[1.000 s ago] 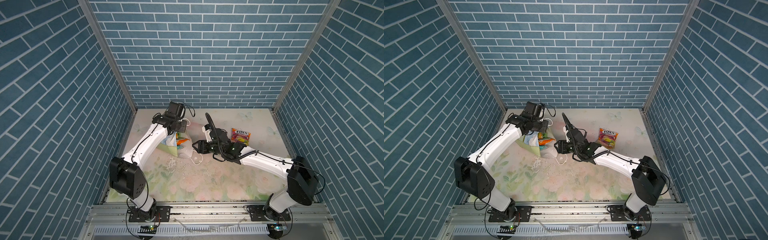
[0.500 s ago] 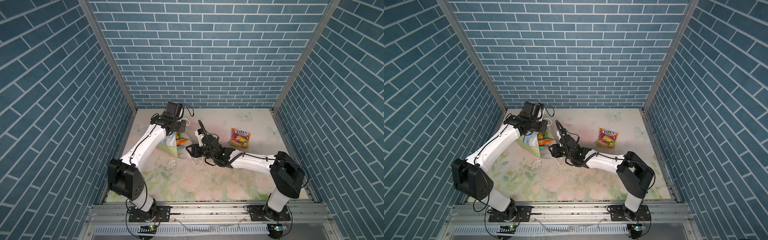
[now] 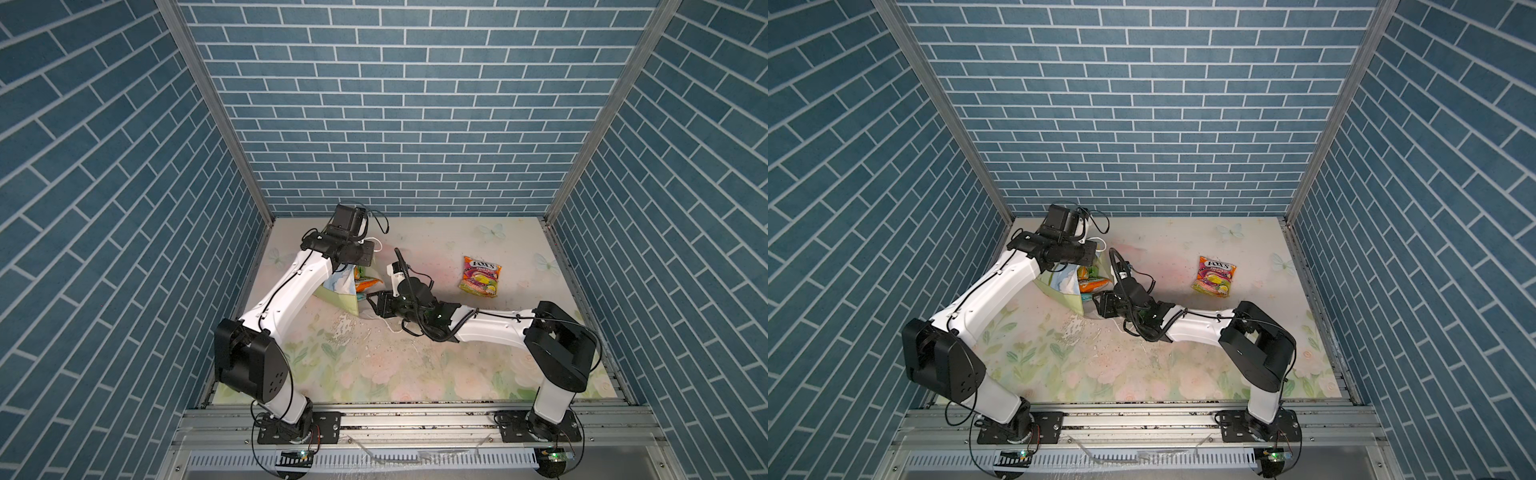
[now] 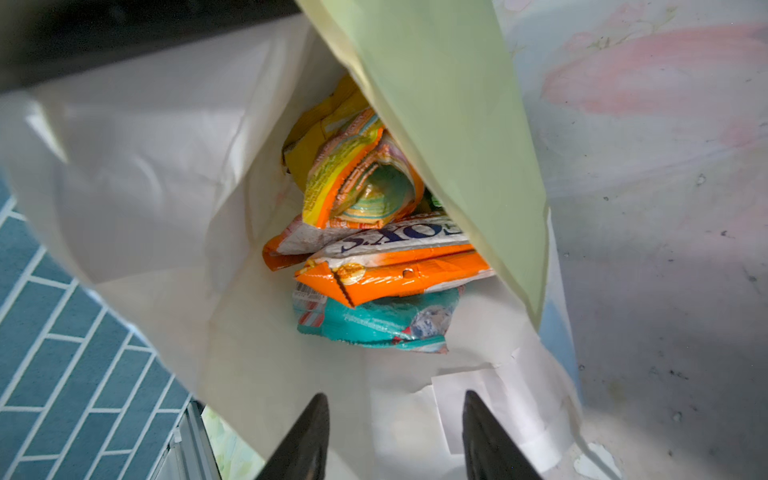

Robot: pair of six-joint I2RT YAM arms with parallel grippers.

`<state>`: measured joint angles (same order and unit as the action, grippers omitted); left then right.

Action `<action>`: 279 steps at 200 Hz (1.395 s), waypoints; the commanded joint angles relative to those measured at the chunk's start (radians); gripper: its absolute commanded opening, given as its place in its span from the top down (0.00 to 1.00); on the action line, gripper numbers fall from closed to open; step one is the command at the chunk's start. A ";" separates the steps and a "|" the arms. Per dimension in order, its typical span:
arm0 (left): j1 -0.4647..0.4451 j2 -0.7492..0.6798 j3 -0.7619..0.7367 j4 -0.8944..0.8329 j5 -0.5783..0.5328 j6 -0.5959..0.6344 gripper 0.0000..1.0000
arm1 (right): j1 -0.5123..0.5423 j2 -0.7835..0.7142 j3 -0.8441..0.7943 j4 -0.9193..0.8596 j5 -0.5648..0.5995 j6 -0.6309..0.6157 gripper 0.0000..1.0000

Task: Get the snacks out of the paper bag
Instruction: 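Lower the right gripper into the bag toward the remaining packets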

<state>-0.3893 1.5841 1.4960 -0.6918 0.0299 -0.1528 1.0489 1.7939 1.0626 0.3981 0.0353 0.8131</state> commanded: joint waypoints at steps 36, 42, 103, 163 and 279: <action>-0.033 -0.031 0.009 0.060 0.027 -0.008 1.00 | 0.010 0.066 -0.012 0.078 0.022 0.062 0.49; -0.033 -0.032 0.008 0.060 0.027 -0.009 1.00 | 0.011 0.070 -0.010 0.079 0.020 0.064 0.49; -0.043 -0.035 0.007 0.061 0.021 -0.006 1.00 | 0.013 0.108 0.007 0.088 0.014 0.076 0.48; -0.046 -0.035 0.008 0.060 0.030 -0.008 1.00 | 0.017 0.148 0.055 0.092 -0.010 0.078 0.45; -0.048 -0.032 0.007 0.066 0.051 -0.010 1.00 | 0.020 0.228 0.137 0.073 0.003 0.071 0.53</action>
<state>-0.4259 1.5841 1.4952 -0.6903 0.0437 -0.1532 1.0622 1.9980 1.1736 0.4713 0.0280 0.8680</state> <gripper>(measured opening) 0.050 0.508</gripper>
